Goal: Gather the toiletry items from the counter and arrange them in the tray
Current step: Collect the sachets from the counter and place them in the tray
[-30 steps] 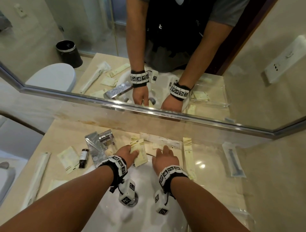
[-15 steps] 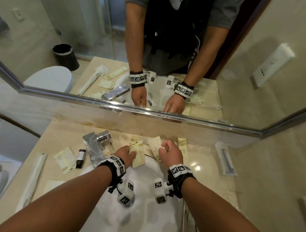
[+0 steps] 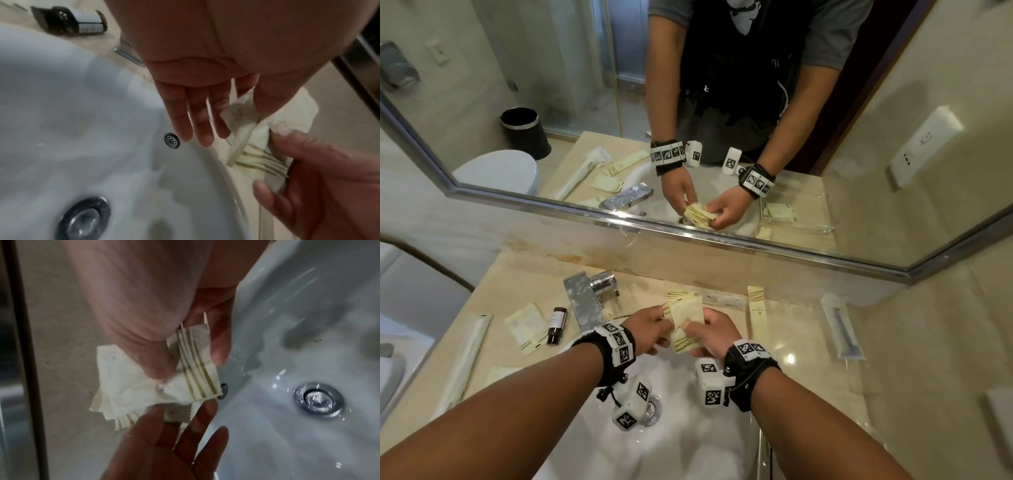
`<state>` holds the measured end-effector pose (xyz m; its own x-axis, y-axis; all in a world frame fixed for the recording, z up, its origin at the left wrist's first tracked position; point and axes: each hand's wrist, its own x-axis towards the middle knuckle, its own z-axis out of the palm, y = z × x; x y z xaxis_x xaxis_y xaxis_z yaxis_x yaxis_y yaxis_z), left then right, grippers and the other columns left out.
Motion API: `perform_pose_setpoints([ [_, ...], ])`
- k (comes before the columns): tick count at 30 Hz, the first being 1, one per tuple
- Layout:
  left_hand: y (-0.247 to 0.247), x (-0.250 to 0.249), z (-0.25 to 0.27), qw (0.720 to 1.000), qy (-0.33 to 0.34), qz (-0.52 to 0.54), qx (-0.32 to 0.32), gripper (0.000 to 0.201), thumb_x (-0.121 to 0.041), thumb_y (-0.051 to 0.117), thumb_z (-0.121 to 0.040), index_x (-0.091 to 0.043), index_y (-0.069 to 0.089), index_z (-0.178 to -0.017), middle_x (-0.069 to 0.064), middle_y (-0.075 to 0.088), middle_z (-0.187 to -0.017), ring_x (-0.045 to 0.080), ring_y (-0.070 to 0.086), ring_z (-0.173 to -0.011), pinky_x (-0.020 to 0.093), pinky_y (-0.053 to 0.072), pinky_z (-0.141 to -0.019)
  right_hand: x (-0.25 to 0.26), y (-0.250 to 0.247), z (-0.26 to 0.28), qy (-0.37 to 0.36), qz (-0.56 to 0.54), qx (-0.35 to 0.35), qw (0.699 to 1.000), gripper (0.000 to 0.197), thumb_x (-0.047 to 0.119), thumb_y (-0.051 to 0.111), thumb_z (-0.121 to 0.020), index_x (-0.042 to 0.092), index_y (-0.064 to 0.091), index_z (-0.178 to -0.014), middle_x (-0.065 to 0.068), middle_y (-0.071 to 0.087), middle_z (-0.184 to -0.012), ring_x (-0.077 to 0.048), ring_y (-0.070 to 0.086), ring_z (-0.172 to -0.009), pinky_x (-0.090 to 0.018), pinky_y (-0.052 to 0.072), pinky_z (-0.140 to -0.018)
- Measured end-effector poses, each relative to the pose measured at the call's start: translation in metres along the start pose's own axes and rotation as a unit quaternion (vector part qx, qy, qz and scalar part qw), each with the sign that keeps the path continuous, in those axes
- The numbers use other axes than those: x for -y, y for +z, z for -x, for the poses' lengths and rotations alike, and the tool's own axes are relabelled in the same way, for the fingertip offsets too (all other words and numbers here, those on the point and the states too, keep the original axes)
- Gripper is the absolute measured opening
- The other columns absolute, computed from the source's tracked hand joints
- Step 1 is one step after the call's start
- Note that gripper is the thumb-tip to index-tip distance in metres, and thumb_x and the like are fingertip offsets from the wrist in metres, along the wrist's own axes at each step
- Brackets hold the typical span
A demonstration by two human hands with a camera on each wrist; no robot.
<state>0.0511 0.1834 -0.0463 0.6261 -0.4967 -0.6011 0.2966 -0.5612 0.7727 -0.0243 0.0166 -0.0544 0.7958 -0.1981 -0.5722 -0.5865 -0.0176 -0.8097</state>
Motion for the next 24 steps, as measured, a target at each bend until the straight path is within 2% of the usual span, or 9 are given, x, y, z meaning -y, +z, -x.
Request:
perform_pose_setpoints([
  [1,0.000,0.001,0.000,0.999,0.004,-0.033,-0.008,0.020,-0.024,0.054,-0.094,-0.022,0.060,-0.113,0.006,0.069,-0.099,0.017,0.067,-0.081,0.032,0.053,-0.067,0.001,-0.001,0.000,-0.013,0.031,-0.018,0.999,0.019,0.025,0.071,-0.088,0.022,0.072,-0.107,-0.001,0.077,-0.097,-0.021,0.075,-0.086,-0.042,0.063,-0.072],
  [3,-0.002,0.001,-0.001,0.988,0.022,-0.143,-0.050,0.041,-0.029,0.060,-0.091,-0.020,0.052,-0.130,0.004,0.065,-0.115,0.017,0.066,-0.089,0.028,0.051,-0.072,0.004,-0.005,-0.002,-0.041,0.159,-0.059,0.985,0.021,0.030,0.067,-0.088,0.025,0.070,-0.108,0.006,0.074,-0.097,-0.019,0.071,-0.086,-0.041,0.061,-0.076],
  [6,-0.007,-0.006,-0.007,0.956,0.028,-0.272,-0.108,0.075,-0.044,0.064,-0.087,-0.021,0.029,-0.149,0.003,0.054,-0.136,0.019,0.058,-0.115,0.028,0.045,-0.095,0.010,-0.014,-0.005,-0.071,0.386,-0.117,0.912,0.028,0.036,0.058,-0.089,0.031,0.066,-0.115,0.006,0.067,-0.108,-0.020,0.064,-0.098,-0.030,0.049,-0.079],
  [7,-0.008,-0.010,-0.010,0.951,0.027,-0.288,-0.109,0.079,-0.046,0.065,-0.086,-0.022,0.026,-0.151,0.005,0.054,-0.136,0.020,0.057,-0.116,0.030,0.045,-0.096,0.010,-0.017,-0.007,-0.089,0.430,-0.120,0.891,0.029,0.035,0.056,-0.090,0.031,0.065,-0.117,0.005,0.064,-0.112,-0.020,0.062,-0.102,-0.030,0.048,-0.081],
  [9,-0.005,-0.015,-0.020,0.944,0.025,-0.314,-0.097,0.082,-0.047,0.065,-0.084,-0.022,0.024,-0.151,0.006,0.059,-0.128,0.021,0.062,-0.106,0.031,0.050,-0.090,0.010,-0.020,-0.012,-0.127,0.487,-0.115,0.856,0.028,0.032,0.055,-0.091,0.029,0.063,-0.118,0.004,0.062,-0.115,-0.020,0.058,-0.106,-0.032,0.047,-0.085],
  [12,0.003,-0.019,-0.036,0.929,0.020,-0.359,-0.089,0.085,-0.050,0.066,-0.081,-0.024,0.023,-0.149,0.004,0.063,-0.120,0.021,0.065,-0.098,0.035,0.054,-0.084,0.006,-0.022,-0.026,-0.154,0.521,-0.118,0.831,0.025,0.029,0.058,-0.090,0.028,0.063,-0.115,0.002,0.061,-0.112,-0.022,0.055,-0.106,-0.033,0.044,-0.083],
  [16,0.013,-0.017,-0.053,0.917,0.043,-0.386,-0.088,0.075,-0.052,0.066,-0.080,-0.037,0.029,-0.144,0.003,0.043,-0.134,0.024,0.063,-0.101,0.036,0.055,-0.085,-0.001,-0.025,-0.042,-0.172,0.534,-0.119,0.819,0.035,0.026,0.061,-0.088,0.027,0.061,-0.123,0.000,0.060,-0.118,-0.024,0.053,-0.112,-0.036,0.047,-0.090],
  [19,0.018,-0.014,-0.066,0.912,0.050,-0.398,-0.081,0.062,-0.045,0.065,-0.084,-0.037,0.040,-0.140,0.002,0.034,-0.144,0.026,0.057,-0.114,0.038,0.050,-0.095,-0.008,-0.025,-0.050,-0.140,0.554,-0.116,0.812,0.050,0.033,0.061,-0.087,0.030,0.052,-0.135,-0.003,0.057,-0.126,-0.028,0.051,-0.116,-0.039,0.048,-0.093],
  [24,0.022,-0.013,-0.088,0.887,0.052,-0.456,-0.057,0.031,-0.039,0.053,-0.092,-0.022,0.057,-0.118,0.004,0.057,-0.120,0.025,0.061,-0.100,0.035,0.050,-0.085,-0.015,-0.027,-0.062,-0.108,0.557,-0.118,0.815,0.035,0.037,0.050,-0.093,0.024,0.052,-0.125,-0.006,0.056,-0.119,-0.029,0.053,-0.110,-0.038,0.048,-0.081],
])
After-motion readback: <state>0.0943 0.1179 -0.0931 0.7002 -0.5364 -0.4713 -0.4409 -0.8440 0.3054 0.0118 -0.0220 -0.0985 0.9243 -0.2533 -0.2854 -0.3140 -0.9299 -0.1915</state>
